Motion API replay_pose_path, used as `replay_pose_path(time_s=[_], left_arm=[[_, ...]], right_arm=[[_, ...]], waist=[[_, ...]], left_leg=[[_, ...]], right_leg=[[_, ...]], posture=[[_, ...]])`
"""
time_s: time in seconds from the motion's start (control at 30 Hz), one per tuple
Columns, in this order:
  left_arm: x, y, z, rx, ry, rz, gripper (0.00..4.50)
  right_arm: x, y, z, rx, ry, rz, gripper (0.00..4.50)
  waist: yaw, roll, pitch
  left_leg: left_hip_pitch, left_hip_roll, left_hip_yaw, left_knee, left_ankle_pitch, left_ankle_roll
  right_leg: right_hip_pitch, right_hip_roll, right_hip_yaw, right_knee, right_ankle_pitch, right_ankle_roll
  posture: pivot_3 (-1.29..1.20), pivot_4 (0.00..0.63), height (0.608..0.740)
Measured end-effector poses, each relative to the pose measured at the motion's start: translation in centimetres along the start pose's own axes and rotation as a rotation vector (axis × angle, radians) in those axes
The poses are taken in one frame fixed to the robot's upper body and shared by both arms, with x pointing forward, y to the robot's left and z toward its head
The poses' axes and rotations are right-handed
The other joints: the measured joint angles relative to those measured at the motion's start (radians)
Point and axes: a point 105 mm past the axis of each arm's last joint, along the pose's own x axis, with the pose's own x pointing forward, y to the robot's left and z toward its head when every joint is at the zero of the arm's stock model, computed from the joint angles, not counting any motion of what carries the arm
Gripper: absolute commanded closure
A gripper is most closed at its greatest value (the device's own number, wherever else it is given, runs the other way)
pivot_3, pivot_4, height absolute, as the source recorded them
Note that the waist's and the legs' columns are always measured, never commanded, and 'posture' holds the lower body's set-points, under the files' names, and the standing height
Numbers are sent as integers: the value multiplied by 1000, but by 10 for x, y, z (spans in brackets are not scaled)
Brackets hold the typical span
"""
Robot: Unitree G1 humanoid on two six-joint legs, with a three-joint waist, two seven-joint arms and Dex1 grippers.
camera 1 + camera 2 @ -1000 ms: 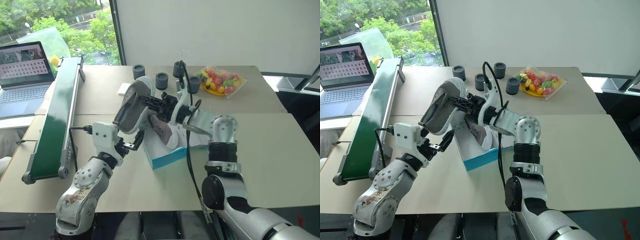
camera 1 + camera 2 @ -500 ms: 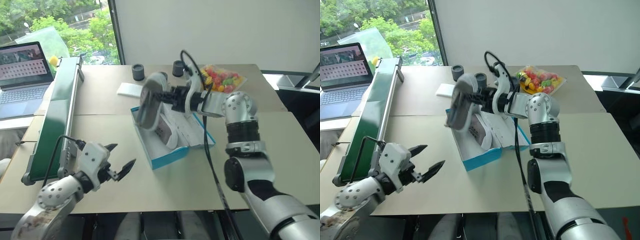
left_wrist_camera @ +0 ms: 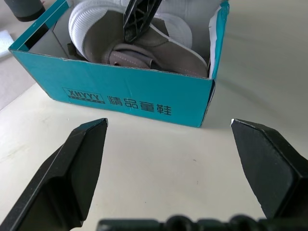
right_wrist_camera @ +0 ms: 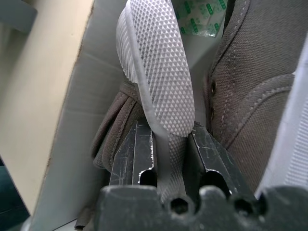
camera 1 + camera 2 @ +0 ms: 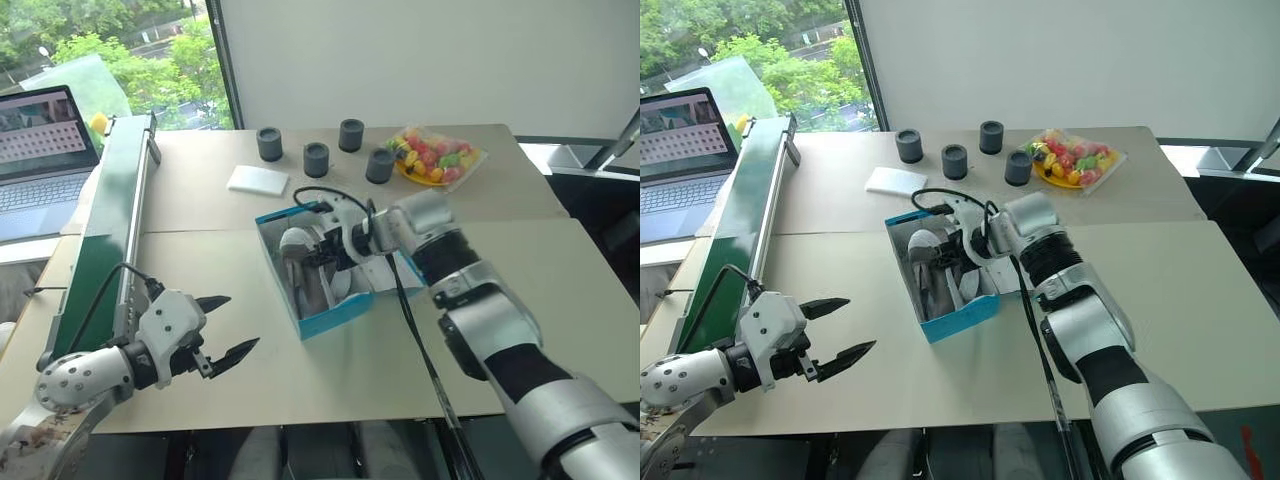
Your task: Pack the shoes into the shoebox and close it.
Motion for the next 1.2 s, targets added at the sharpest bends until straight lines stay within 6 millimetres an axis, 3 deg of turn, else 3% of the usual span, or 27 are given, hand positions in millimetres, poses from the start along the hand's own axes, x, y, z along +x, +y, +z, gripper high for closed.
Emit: replay_pose_path(time_s=[0.1,0.17,0.2,0.33,0.47,0.5,0.67,0.77,0.83,0.9,1.0,1.1,1.2], left_arm=[[1,-2,0,-4,-2,-3,121],[0,-2,-1,-6,-2,0,0],[0,-2,-1,-6,-2,1,0],[0,-3,-1,-7,-3,0,0],[0,-4,-1,-7,-1,2,0],[0,-3,-1,-5,-3,3,0],[1,-3,0,-1,-8,7,0],[3,-3,2,1,-20,5,0],[4,-3,1,0,-16,6,0],[4,-1,-1,-5,-11,11,0],[7,0,2,2,-24,4,0],[13,2,3,3,-34,-15,0],[18,4,7,10,-48,-36,0]], right_arm=[[5,0,4,-24,11,-22,4101],[8,-1,5,-28,12,-31,3157],[8,-2,6,-27,8,-31,3033],[6,1,16,-12,-36,-14,1577],[-9,8,36,-19,-92,20,206],[-18,11,43,-25,-113,38,80],[-63,25,72,-69,-241,123,80],[-116,41,72,-73,-359,360,80],[-149,45,57,-125,-414,469,80],[-169,37,28,-154,-421,510,584],[-175,25,-18,-119,-369,534,1477],[-175,27,-69,-140,-262,540,2625],[-162,33,-98,-231,-139,499,3640]], waist=[[-1,0,0],[-1,0,0],[-1,0,0],[0,0,0],[1,0,0],[1,0,0],[5,0,0],[21,0,0],[32,0,0],[34,0,0],[32,0,0],[27,1,1],[21,1,0]], left_leg=[[1,0,0,0,0,0],[2,0,0,0,0,0],[3,0,0,0,0,0],[2,0,0,0,0,0],[1,0,-1,0,0,0],[1,0,-1,0,0,0],[0,0,-1,0,0,0],[-1,0,-2,0,0,0],[-1,-1,-2,0,-1,1],[0,-1,-1,1,-1,2],[0,-1,0,2,-1,2],[0,-1,1,2,-1,2],[2,0,3,2,-1,2]], right_leg=[[0,1,0,1,0,0],[1,1,0,1,0,0],[1,1,0,1,0,0],[1,1,0,1,0,0],[0,1,0,1,0,0],[0,1,0,1,0,0],[1,0,-1,0,0,0],[2,0,-2,-1,0,0],[3,-1,-3,-2,-1,2],[3,-2,-2,-2,-2,2],[3,-2,-2,-1,-2,2],[2,-2,-1,1,-2,2],[4,-2,0,0,-2,3]], posture=[[0,150,726],[0,150,726],[0,150,726],[0,150,726],[0,150,726],[0,150,726],[0,150,726],[0,150,726],[0,150,726],[0,150,726],[0,150,726],[0,150,726],[0,150,726]])
